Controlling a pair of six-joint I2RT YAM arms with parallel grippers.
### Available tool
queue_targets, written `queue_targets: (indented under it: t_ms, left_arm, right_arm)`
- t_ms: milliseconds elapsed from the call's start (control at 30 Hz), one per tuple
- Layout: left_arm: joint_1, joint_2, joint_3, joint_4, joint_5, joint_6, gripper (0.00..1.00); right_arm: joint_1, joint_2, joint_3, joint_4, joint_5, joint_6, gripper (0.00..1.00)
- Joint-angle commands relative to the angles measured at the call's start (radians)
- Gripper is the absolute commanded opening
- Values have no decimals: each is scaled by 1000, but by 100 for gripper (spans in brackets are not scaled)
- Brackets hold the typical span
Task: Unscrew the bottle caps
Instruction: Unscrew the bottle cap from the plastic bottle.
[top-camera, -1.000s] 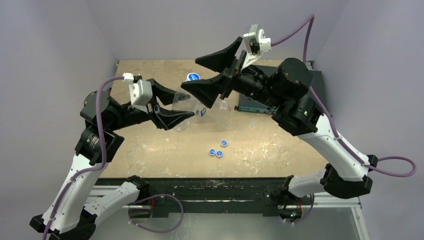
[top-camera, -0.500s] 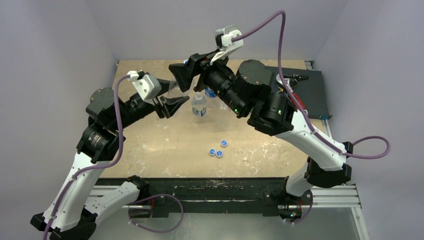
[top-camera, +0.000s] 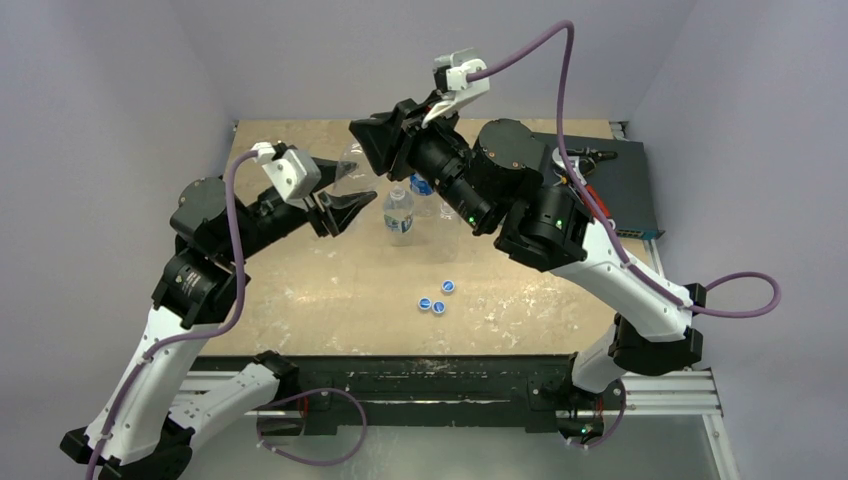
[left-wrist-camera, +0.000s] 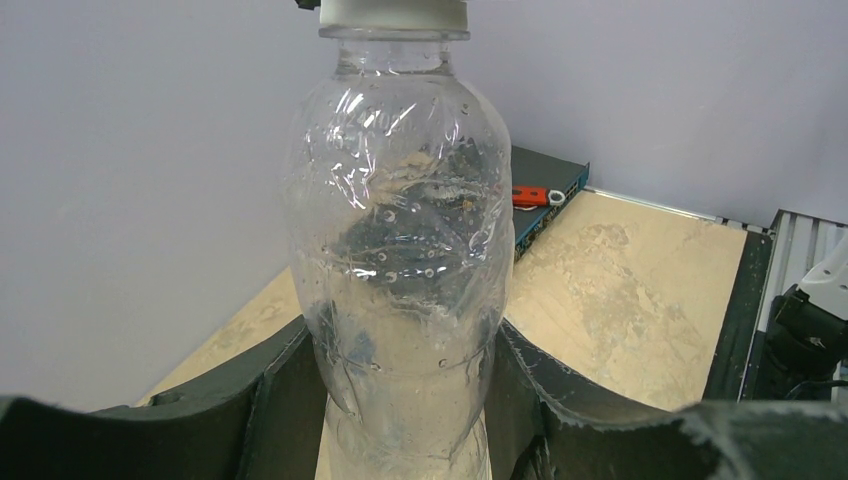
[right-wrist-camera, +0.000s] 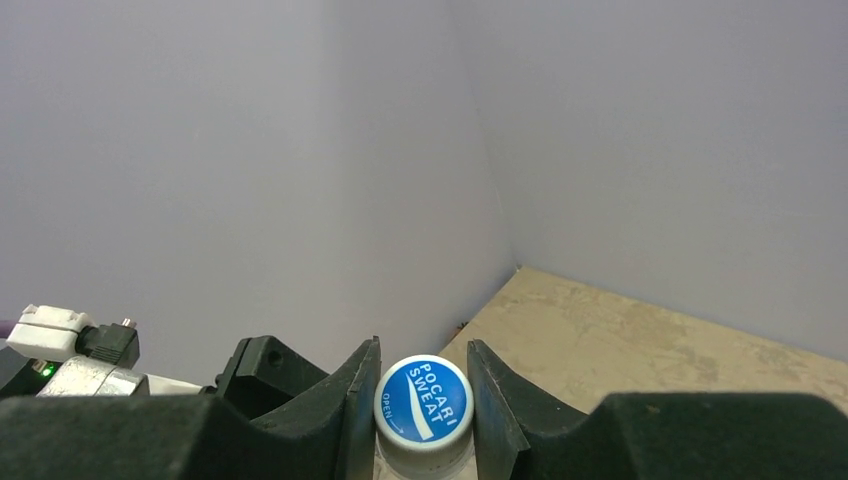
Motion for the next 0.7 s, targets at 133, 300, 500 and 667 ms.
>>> queue_targets:
  t_ms: [133, 300, 500, 667]
  left_arm:
    - [-6, -22, 2, 45, 127, -50, 1]
    - [-6, -23, 14, 89, 390, -178, 2]
    - [-5, -7, 16, 214, 602, -389, 4]
    - [-5, -3, 19, 235, 622, -416, 3]
  right_arm:
    - [-30, -35, 20, 26, -165, 7, 0]
    - [-184, -130, -138, 165, -680, 59, 0]
    - [-239, -170, -207, 297, -1097, 82, 0]
    - [-242, -136, -170, 250, -1246, 45, 0]
